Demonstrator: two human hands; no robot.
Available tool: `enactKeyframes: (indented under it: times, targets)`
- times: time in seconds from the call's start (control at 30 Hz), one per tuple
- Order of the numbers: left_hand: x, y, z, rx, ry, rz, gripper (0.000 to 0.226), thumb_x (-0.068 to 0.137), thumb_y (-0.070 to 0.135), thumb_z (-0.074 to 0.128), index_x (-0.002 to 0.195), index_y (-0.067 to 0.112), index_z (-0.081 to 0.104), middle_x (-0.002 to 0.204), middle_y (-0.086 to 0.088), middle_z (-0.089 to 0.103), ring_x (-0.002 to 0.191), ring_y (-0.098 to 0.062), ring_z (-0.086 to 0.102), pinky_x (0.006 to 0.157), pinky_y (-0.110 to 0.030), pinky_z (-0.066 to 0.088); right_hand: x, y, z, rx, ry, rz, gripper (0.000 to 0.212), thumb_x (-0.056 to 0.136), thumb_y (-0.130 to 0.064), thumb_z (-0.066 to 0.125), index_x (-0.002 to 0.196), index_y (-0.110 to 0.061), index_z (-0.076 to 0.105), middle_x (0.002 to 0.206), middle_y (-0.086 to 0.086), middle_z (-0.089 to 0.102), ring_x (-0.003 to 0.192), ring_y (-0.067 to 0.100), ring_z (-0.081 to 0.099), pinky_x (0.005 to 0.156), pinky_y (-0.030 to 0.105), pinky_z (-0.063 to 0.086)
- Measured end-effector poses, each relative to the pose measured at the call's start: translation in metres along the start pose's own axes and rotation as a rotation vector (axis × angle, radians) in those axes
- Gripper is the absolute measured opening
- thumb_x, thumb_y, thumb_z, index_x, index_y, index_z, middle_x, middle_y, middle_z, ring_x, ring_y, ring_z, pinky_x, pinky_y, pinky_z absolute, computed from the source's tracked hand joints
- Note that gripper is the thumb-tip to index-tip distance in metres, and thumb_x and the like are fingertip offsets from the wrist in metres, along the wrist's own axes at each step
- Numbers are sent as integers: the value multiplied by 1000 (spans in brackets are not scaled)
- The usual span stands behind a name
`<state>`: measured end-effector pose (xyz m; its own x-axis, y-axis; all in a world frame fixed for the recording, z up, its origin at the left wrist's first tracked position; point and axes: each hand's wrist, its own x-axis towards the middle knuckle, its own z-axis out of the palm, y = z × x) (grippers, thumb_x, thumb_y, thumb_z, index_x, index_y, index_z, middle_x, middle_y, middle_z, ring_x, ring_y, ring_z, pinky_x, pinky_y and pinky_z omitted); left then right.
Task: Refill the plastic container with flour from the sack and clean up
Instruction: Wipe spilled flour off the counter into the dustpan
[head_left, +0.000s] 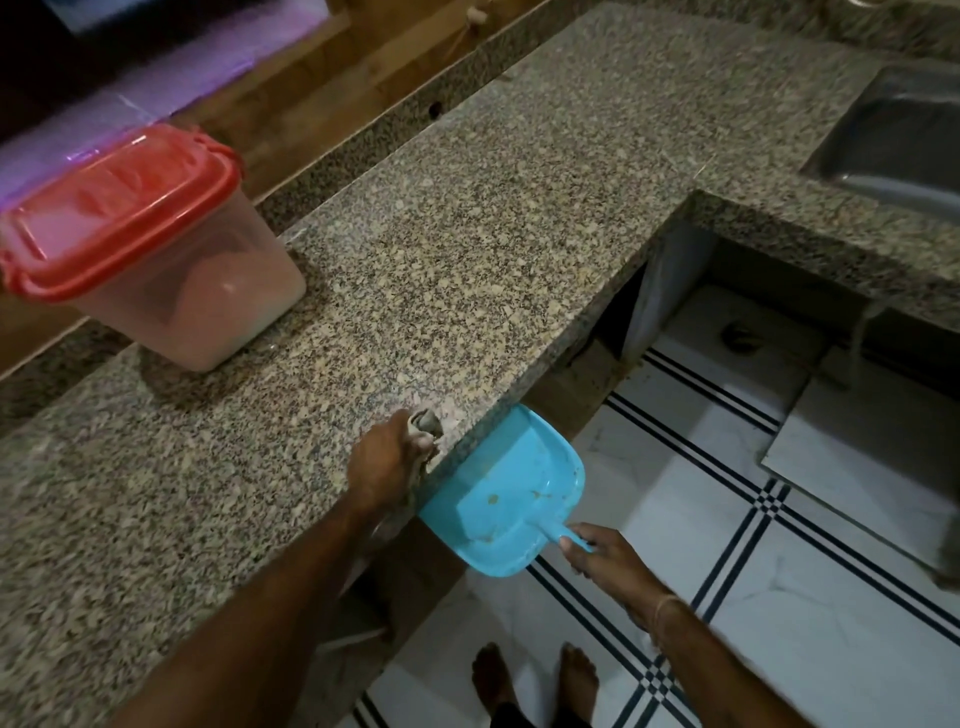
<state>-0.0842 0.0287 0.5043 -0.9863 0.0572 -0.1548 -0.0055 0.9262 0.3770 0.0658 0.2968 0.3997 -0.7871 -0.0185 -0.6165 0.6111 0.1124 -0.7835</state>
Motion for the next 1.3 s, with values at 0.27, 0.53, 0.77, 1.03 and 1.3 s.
enactKeyframes:
  times: [0.27,0.53,0.77,1.03,1.3]
  targets:
    - [25,34,20,-98,54,54,23,103,39,57,111,19,64,93,3,66,81,-13,61,65,-23,42,0,3,9,9,-36,10,23,101,-36,66,110,-18,77,85,-2,65,84,12,60,82,33,51]
    - [52,29,13,-9,-296,234,31,99,21,64,129,21,58,113,-7,59,90,-18,57,68,-26,46,-4,-2,-3,-44,3,8,18,101,-32,65,111,-22,77,77,-7,62,78,9,58,77,29,50]
    - [-3,13,25,83,-45,304,21,99,27,60,120,27,60,107,2,53,92,-15,48,66,-28,37,-7,1,4,-30,13,-7,19,103,-27,64,110,-14,77,80,-4,60,79,11,56,78,30,48]
    - [-35,-13,4,-499,103,-56,26,105,27,49,113,9,67,94,0,64,81,-16,62,61,-20,48,-2,-8,11,-35,-27,-11,19,103,-26,63,113,-15,76,79,-10,60,77,7,56,77,25,48]
    - [-59,-50,-13,52,41,-210,32,97,19,66,127,8,62,108,-13,71,95,-29,66,73,-32,44,4,5,5,-52,-32,14,19,104,-27,62,111,-16,76,78,-10,61,76,9,56,76,28,47]
